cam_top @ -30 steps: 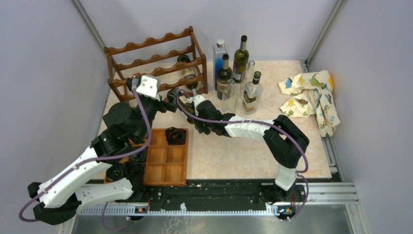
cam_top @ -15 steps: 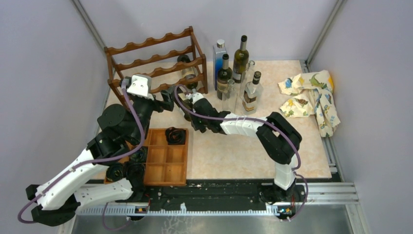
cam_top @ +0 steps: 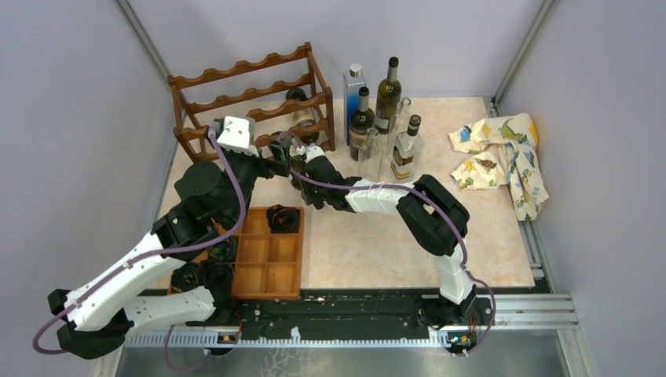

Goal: Put the wine bottle on the wine rack
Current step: Place the wine bottle in the wine rack.

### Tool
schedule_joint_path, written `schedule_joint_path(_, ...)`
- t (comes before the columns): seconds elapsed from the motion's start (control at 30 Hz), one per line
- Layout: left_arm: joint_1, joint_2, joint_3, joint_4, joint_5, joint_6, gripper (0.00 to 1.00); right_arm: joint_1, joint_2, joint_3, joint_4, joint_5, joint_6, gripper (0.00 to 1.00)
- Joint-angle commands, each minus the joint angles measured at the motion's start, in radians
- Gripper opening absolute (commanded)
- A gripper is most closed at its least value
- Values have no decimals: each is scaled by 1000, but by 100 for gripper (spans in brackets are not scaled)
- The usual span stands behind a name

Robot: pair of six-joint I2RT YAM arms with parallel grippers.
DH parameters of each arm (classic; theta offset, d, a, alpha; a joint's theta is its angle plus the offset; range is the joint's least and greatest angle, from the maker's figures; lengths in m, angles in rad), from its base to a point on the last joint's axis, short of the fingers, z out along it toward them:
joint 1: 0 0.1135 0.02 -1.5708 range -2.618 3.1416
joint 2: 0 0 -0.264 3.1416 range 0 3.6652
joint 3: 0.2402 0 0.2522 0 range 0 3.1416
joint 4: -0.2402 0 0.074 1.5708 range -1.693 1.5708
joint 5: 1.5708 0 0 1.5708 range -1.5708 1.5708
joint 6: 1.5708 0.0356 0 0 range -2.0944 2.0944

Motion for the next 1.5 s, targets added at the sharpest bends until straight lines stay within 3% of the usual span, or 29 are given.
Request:
schedule_joint_path(0.0, 6, -14, 41, -15, -32, -68, 99, -6, -10, 122, 220, 37, 45, 0)
schedule_joint_path(0.63, 6, -105, -51, 21, -21, -81, 99, -12, 171, 313, 225, 87, 76, 0)
schedule_joint_path(1.47, 6, -80, -46, 27, -66, -66, 99, -46, 353, 581, 241, 142, 64, 4)
